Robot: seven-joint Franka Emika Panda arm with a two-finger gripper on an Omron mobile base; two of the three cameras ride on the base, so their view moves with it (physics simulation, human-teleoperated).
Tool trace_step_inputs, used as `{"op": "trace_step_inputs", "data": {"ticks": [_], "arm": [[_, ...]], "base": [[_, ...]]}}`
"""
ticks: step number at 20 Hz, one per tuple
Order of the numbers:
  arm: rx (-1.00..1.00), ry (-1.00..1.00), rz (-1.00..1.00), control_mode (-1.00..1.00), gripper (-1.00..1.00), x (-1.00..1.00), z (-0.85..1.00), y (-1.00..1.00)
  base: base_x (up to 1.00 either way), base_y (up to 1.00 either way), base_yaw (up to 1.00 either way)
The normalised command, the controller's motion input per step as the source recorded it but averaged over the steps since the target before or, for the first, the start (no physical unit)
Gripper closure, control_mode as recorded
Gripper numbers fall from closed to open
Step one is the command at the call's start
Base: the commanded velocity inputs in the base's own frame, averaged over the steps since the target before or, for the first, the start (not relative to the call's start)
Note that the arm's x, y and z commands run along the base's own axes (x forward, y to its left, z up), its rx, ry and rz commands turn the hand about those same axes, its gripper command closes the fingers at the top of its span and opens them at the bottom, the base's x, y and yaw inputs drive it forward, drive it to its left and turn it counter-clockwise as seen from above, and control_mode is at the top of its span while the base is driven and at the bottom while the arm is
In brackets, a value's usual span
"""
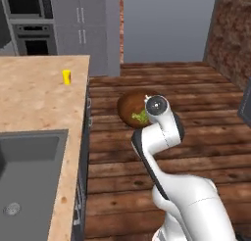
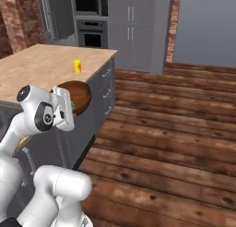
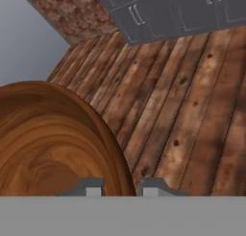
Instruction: Move the cup from next to the sink to the open cabinet. Then, move the bowl with the broccoli to the fridge to clear the area for faucet cleaning.
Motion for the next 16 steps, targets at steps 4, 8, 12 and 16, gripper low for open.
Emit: {"op": "trace_step_inputs", "data": {"ticks": [4, 8, 12, 16], "arm": [[0.00, 0.00, 0.00, 1.00, 1.00, 0.00, 0.00, 0.00], [0.00, 0.00, 0.00, 1.00, 1.00, 0.00, 0.00, 0.00], [0.00, 0.00, 0.00, 1.00, 1.00, 0.00, 0.00, 0.00], [0.00, 0.00, 0.00, 1.00, 1.00, 0.00, 0.00, 0.00]], "base": [[0.93, -0.30, -0.44], [1.00, -0.04, -0.06], [1.00, 0.00, -0.05], [1.00, 0.00, -0.06]]}}
